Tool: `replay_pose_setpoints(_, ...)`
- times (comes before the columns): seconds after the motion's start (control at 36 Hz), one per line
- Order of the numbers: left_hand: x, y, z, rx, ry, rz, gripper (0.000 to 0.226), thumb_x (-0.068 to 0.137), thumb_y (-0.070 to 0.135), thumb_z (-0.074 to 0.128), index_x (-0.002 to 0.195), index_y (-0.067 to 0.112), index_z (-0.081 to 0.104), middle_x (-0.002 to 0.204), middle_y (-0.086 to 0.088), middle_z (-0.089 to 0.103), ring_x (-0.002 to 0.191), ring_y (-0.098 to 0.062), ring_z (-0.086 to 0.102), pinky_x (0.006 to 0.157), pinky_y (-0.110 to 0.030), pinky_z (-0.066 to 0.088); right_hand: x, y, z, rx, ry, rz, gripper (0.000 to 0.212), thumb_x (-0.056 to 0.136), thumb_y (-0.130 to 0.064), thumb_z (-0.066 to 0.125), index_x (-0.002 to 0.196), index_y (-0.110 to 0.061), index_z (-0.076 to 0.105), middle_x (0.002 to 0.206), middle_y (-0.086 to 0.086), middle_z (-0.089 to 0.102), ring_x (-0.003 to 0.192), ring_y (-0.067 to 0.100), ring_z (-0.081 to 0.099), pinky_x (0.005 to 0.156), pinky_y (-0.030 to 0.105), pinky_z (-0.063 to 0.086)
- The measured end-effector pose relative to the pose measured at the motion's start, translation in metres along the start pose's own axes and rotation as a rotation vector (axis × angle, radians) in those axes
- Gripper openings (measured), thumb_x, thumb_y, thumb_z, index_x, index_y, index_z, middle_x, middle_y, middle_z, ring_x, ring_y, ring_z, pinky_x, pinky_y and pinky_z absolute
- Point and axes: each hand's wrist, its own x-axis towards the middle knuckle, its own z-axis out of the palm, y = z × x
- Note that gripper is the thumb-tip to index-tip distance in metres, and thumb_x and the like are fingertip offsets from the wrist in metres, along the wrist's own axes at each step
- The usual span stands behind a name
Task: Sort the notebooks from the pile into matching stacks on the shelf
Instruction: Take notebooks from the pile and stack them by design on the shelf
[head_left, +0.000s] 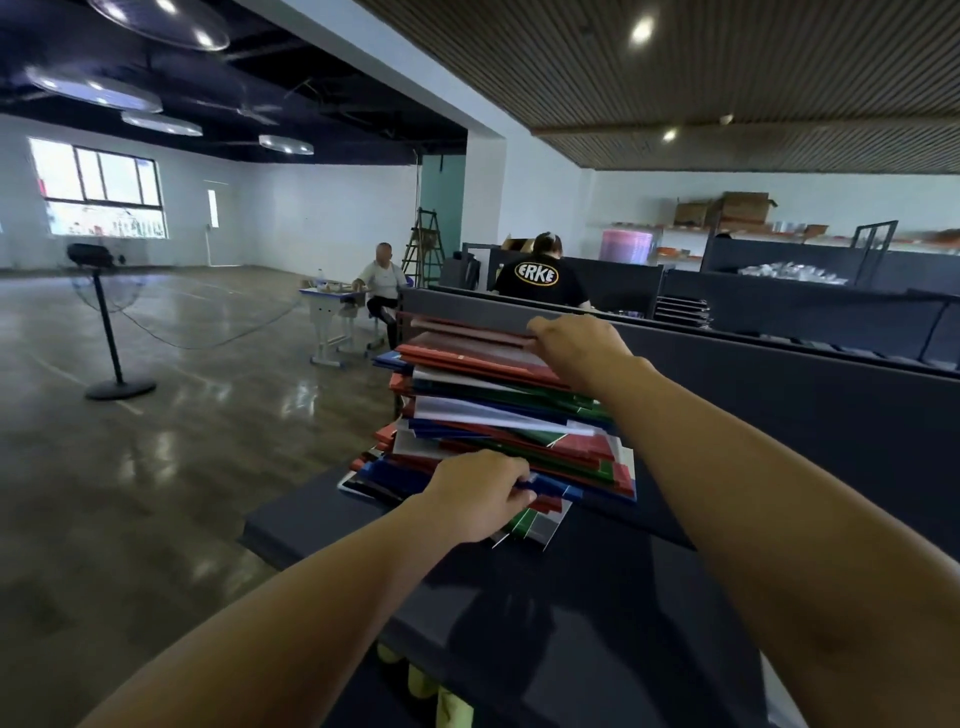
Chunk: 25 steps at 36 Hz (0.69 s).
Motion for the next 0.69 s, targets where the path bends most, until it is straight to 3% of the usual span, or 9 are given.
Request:
replay_pose_setpoints(0.19,-0.003,-0.005,0.001,0.005,0.014,-0.016,0.032,0.099,0.038,0.047,0.121,0.019,0.058,0.109,0.001,0.065,0.096,-0.019,0.06,0.079,-0.034,0.049,0.003,0.007,0.006,0.085,0.022,0.013,0.034,0.102,-0.038,0.035,0.115,-0.011,0.051,0.108,0.014,0.062,0.099,0.035,0.057,0.071,0.037,0.042)
replay_pose_setpoints(0.28,-0.004,-0.003,0.001,0.017,0.005,-0.018,0.032,0.099,0.039,0.047,0.122,0.019,0.058,0.111,0.001,0.064,0.098,-0.019,0.06,0.079,-0.033,0.048,0.002,0.003,0.003,-0.017,0.042,-0.021,0.024,0.102,-0.019,0.036,0.121,-0.008,0.045,0.087,0.01,0.059,0.071,0.028,0.052,0.061,0.034,0.039)
replay_pose_setpoints(0.33,-0.005,-0.002,0.001,0.024,0.003,-0.02,0.033,0.099,0.039,0.046,0.123,0.02,0.058,0.112,0.001,0.064,0.1,-0.019,0.059,0.08,-0.034,0.049,0.002,-0.005,0.003,-0.063,0.098,-0.006,0.03,0.096,-0.003,0.039,0.126,-0.008,0.04,0.073,0.002,0.049,0.059,0.021,0.044,0.058,0.033,0.041)
replay_pose_setpoints(0.42,-0.008,0.0,0.0,0.037,-0.001,-0.017,0.032,0.099,0.039,0.045,0.122,0.02,0.058,0.113,0.001,0.064,0.103,-0.019,0.059,0.082,-0.035,0.049,0.004,-0.008,0.005,-0.187,0.113,-0.003,0.032,0.094,-0.004,0.043,0.125,-0.013,0.045,0.095,0.004,0.062,0.087,0.025,0.058,0.088,0.039,0.043)
replay_pose_setpoints(0.5,-0.011,0.001,0.0,0.045,-0.012,-0.012,0.033,0.1,0.039,0.044,0.123,0.019,0.057,0.114,0.001,0.064,0.103,-0.019,0.058,0.082,-0.035,0.048,0.008,-0.001,0.014,-0.206,0.077,-0.014,0.027,0.096,-0.011,0.044,0.119,-0.015,0.055,0.117,0.006,0.06,0.114,0.026,0.05,0.098,0.038,0.039)
replay_pose_setpoints(0.61,-0.012,0.001,0.0,0.043,-0.015,-0.011,0.033,0.1,0.039,0.044,0.122,0.018,0.057,0.113,0.001,0.064,0.103,-0.019,0.058,0.081,-0.034,0.047,0.003,0.004,0.022,0.072,0.131,-0.008,0.025,0.093,-0.001,0.042,0.111,-0.006,0.057,0.117,0.009,0.058,0.114,0.027,0.051,0.089,0.037,0.045)
replay_pose_setpoints(0.69,-0.012,0.004,0.001,0.053,-0.029,-0.003,0.033,0.1,0.039,0.043,0.122,0.019,0.056,0.113,0.002,0.063,0.103,-0.019,0.058,0.081,-0.034,0.047,-0.012,0.004,0.021,0.112,0.164,0.028,0.046,0.092,0.004,0.04,0.135,-0.013,0.045,0.132,0.009,0.055,0.112,0.031,0.057,0.082,0.04,0.048)
